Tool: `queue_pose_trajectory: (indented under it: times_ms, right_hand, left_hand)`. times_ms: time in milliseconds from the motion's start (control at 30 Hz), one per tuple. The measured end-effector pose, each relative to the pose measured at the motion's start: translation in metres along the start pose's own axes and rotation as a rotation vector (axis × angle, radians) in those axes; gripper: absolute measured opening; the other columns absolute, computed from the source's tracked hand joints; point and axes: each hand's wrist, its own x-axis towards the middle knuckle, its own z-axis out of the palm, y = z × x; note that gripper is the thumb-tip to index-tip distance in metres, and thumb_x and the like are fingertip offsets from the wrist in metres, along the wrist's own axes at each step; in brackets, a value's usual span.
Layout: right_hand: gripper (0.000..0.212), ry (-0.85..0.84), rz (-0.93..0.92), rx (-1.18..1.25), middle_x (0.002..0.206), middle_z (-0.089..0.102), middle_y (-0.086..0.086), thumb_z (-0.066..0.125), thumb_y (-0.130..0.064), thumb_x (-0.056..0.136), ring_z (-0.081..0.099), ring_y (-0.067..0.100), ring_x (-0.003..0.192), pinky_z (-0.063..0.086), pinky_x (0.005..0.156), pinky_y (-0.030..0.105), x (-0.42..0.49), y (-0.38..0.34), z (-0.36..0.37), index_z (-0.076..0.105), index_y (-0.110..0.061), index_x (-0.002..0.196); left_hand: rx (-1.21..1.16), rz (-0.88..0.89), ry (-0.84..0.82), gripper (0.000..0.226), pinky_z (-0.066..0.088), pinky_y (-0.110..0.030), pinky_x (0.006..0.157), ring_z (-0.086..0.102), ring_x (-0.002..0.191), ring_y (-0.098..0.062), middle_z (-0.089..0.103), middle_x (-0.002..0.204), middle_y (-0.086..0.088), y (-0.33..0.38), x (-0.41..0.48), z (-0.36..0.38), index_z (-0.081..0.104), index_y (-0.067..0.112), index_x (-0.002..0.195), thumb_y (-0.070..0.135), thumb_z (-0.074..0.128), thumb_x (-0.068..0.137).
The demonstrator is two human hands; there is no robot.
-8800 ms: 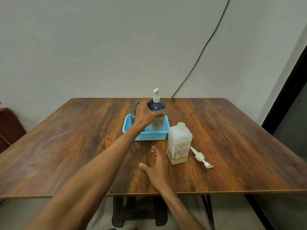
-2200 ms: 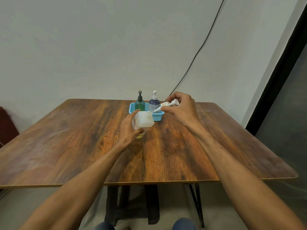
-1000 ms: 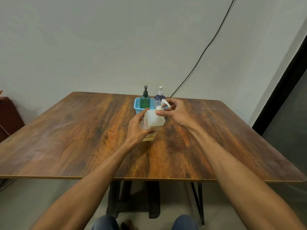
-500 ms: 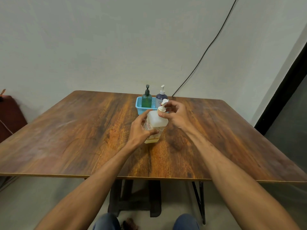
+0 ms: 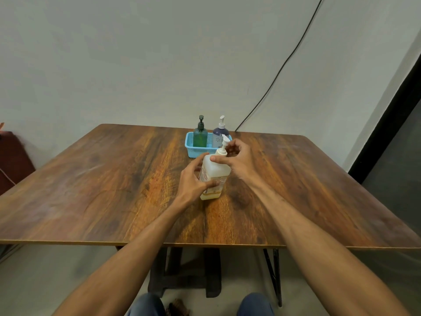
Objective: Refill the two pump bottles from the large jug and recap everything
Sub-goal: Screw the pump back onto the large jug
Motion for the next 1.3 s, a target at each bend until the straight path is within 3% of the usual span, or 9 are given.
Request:
queue_pose_trajectory:
  times_ms: [167, 367, 500, 600, 833, 933, 1067, 1167, 1300]
  right_hand:
    - [0.046, -0.069, -0.004, -0.003, 0.109, 0.068, 0.003, 0.086, -0.006, 0.074, 0.064, 0.017, 0.097, 0.054, 0.079, 0.022, -0.001, 0.005, -0.001, 0.064, -0.012, 0.115]
    - [0.038, 0.051, 0.008, -0.002, 0.086, 0.069, 0.003, 0.094, -0.009, 0.062, 0.061, 0.011, 0.075, 0.055, 0.069, 0.025, 0.000, 0.009, 0.004, 0.068, -0.010, 0.089]
    - [0.048, -0.008, 0.025, 0.007, 0.106, 0.068, 0.000, 0.088, -0.012, 0.073, 0.063, 0.014, 0.095, 0.058, 0.087, 0.034, -0.002, 0.010, 0.009, 0.066, -0.011, 0.115]
    - [0.030, -0.015, 0.029, -0.028, 0.098, 0.069, -0.009, 0.084, -0.008, 0.077, 0.066, 0.011, 0.095, 0.058, 0.091, 0.043, -0.002, 0.006, 0.010, 0.070, -0.020, 0.101]
    - [0.045, 0.080, -0.030, 0.003, 0.085, 0.062, -0.002, 0.091, -0.002, 0.064, 0.057, 0.004, 0.071, 0.050, 0.061, 0.012, -0.007, 0.002, 0.021, 0.057, -0.007, 0.093]
    - [0.039, 0.010, -0.038, -0.047, 0.093, 0.063, -0.005, 0.088, -0.009, 0.073, 0.060, 0.007, 0.084, 0.054, 0.071, 0.014, -0.006, 0.002, 0.016, 0.063, -0.010, 0.103]
    - [0.032, -0.001, -0.010, -0.069, 0.094, 0.069, -0.007, 0.088, -0.010, 0.073, 0.068, 0.009, 0.088, 0.061, 0.084, 0.036, -0.004, 0.002, 0.008, 0.070, -0.016, 0.098]
    - [0.043, 0.064, -0.032, 0.005, 0.091, 0.069, -0.008, 0.093, -0.010, 0.064, 0.071, 0.003, 0.079, 0.060, 0.069, 0.023, -0.006, 0.001, 0.014, 0.062, -0.022, 0.092]
    - [0.046, 0.047, -0.017, 0.022, 0.098, 0.070, 0.000, 0.093, -0.016, 0.066, 0.069, 0.008, 0.088, 0.059, 0.072, 0.023, -0.006, 0.004, 0.013, 0.063, -0.015, 0.101]
  left_hand:
    - [-0.037, -0.027, 0.013, 0.089, 0.054, -0.024, 0.092, 0.061, 0.113, -0.006, 0.064, 0.133, 0.004, -0.006, -0.002, -0.001, 0.049, 0.021, 0.147, 0.025, 0.093, 0.069]
    - [-0.061, -0.045, 0.004, 0.092, 0.056, -0.027, 0.092, 0.060, 0.115, -0.006, 0.062, 0.134, 0.004, -0.009, -0.003, 0.001, 0.047, 0.019, 0.148, 0.024, 0.093, 0.069]
    - [-0.060, -0.042, -0.004, 0.092, 0.058, -0.036, 0.095, 0.062, 0.116, -0.010, 0.062, 0.135, 0.002, -0.009, -0.002, 0.000, 0.047, 0.020, 0.149, 0.024, 0.093, 0.069]
    - [-0.057, -0.038, -0.016, 0.091, 0.059, -0.039, 0.095, 0.062, 0.117, -0.012, 0.062, 0.136, 0.002, -0.009, -0.001, 0.000, 0.047, 0.021, 0.149, 0.023, 0.092, 0.070]
    - [-0.064, -0.015, -0.023, 0.088, 0.059, -0.040, 0.095, 0.064, 0.115, -0.013, 0.064, 0.133, 0.001, -0.006, -0.003, 0.000, 0.050, 0.020, 0.146, 0.020, 0.092, 0.069]
    - [-0.053, -0.017, -0.024, 0.087, 0.058, -0.042, 0.097, 0.063, 0.116, -0.014, 0.064, 0.133, 0.002, -0.007, -0.003, -0.001, 0.050, 0.021, 0.145, 0.022, 0.093, 0.069]
    - [-0.056, -0.019, -0.030, 0.087, 0.058, -0.040, 0.097, 0.062, 0.117, -0.013, 0.064, 0.134, 0.003, -0.007, -0.003, 0.000, 0.050, 0.021, 0.145, 0.021, 0.092, 0.070]
    - [-0.045, -0.004, -0.029, 0.084, 0.057, -0.033, 0.095, 0.062, 0.114, -0.009, 0.064, 0.131, 0.006, -0.003, -0.003, 0.003, 0.052, 0.022, 0.143, 0.020, 0.092, 0.070]
    - [-0.054, -0.012, -0.024, 0.084, 0.057, -0.029, 0.094, 0.062, 0.114, -0.008, 0.064, 0.131, 0.006, -0.002, -0.003, 0.002, 0.051, 0.023, 0.143, 0.019, 0.092, 0.070]
